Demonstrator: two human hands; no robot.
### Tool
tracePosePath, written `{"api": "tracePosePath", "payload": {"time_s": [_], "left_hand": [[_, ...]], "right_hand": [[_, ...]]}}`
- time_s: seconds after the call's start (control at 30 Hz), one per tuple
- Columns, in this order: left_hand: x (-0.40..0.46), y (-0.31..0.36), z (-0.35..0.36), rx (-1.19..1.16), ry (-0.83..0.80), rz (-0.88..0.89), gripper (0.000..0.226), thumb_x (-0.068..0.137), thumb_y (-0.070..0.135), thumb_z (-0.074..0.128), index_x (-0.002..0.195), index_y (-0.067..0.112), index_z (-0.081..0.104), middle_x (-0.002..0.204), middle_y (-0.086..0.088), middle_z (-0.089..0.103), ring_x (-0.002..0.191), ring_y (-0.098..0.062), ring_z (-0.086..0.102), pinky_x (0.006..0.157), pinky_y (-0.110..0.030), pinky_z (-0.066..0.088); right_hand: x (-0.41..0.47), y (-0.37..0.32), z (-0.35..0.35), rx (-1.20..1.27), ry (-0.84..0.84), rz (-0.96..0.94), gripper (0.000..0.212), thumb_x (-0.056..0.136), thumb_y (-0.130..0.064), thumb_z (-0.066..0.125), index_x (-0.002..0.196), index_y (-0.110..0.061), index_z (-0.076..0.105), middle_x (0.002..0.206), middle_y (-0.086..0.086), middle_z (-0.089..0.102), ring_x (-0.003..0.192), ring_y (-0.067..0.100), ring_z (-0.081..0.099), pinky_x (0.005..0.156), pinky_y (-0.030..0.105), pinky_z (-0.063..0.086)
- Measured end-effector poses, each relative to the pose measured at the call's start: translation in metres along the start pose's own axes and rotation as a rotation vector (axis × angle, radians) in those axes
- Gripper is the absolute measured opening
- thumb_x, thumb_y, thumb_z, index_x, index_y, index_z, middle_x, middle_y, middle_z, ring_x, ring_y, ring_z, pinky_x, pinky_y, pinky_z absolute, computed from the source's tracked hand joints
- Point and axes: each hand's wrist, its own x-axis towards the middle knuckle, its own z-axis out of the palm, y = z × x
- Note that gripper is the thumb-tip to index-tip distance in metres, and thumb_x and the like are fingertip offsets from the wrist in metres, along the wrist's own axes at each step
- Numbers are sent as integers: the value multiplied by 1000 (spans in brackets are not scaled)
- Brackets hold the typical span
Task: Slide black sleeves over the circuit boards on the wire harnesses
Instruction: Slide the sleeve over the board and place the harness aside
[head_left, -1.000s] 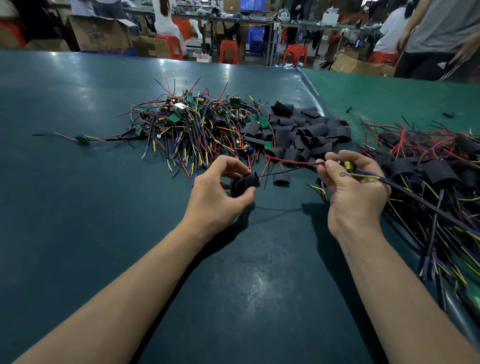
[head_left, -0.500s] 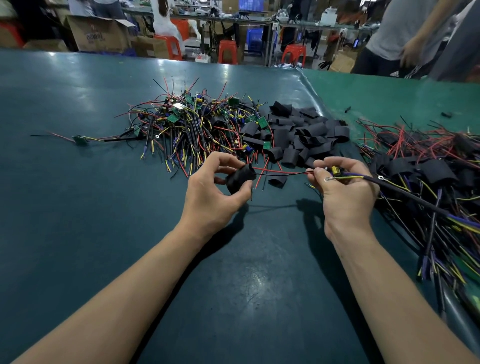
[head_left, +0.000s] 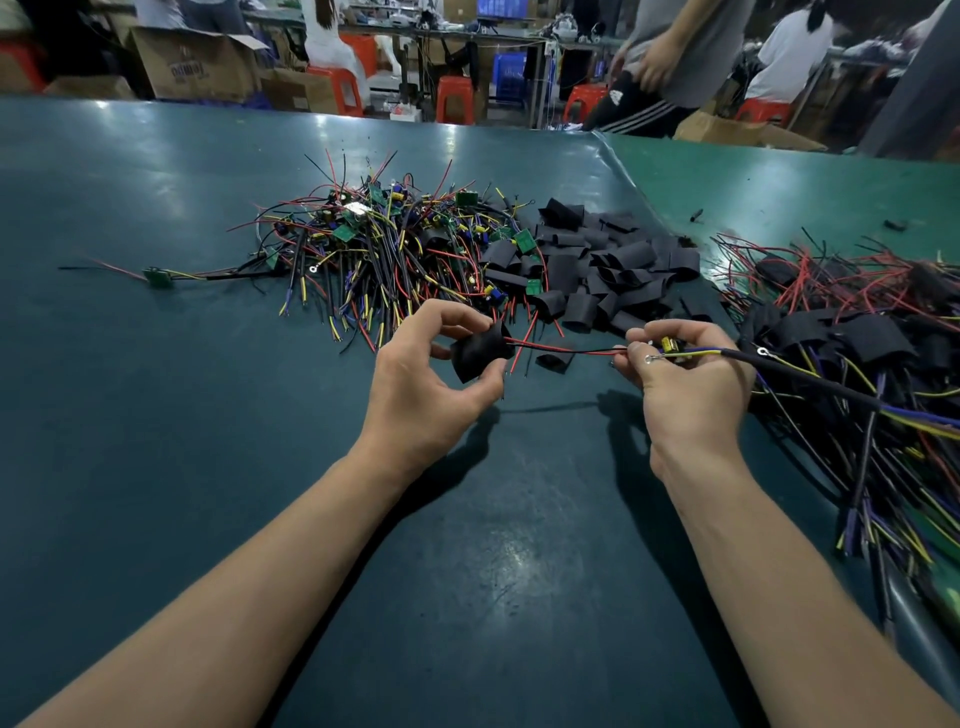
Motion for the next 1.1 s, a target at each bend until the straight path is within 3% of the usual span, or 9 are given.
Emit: {"api": "tracePosePath", "payload": {"time_s": [0.2,0.37,0.53,0.7,0.9,1.1], "left_hand": [[-1,4,0,156,-68,96,30,73,7,79,97,15,63,99,2,68,94,-20,59,83,-25,44],[-2,8,-1,263,-161,119,29,72,17,73,99,12,67,93,3,68,89,-23,60,86,-49,46],[-3,10,-1,265,-168,135,27,74,20,73,99,12,67,94,3,70,89,-22,62,84,-50,46],[-3,10,0,146,-203,124,27,76,11,77,101,9,65,97,1,69,91,-24,63,81,-43,50],[-3,6,2,97,-193,119,28,76,13,75,102,9,65,98,0,69,92,-24,65,80,-45,51],[-4,4,3,22,-173,90,29,76,13,75,103,13,63,100,1,68,96,-21,66,81,-45,54]], "right_hand": [[-4,-4,1,0,-66,-9,23,86,12,63,82,-11,60,90,13,69,68,14,70,66,21,55],[-16,-10,10,222,-335,90,19,96,7,50,92,-7,62,83,4,62,78,19,72,73,24,57],[-28,-7,14,192,-534,136,25,91,9,58,101,-13,63,83,5,68,80,17,70,74,26,58],[-28,-10,13,-5,-486,8,18,81,-1,75,86,-18,70,74,0,73,69,10,67,62,17,49],[-25,-13,10,224,-490,206,9,86,4,66,89,-5,65,72,6,71,63,18,68,59,23,55],[-28,-13,15,211,-450,273,11,84,0,70,84,-7,62,71,10,71,56,19,66,55,24,56]]}}
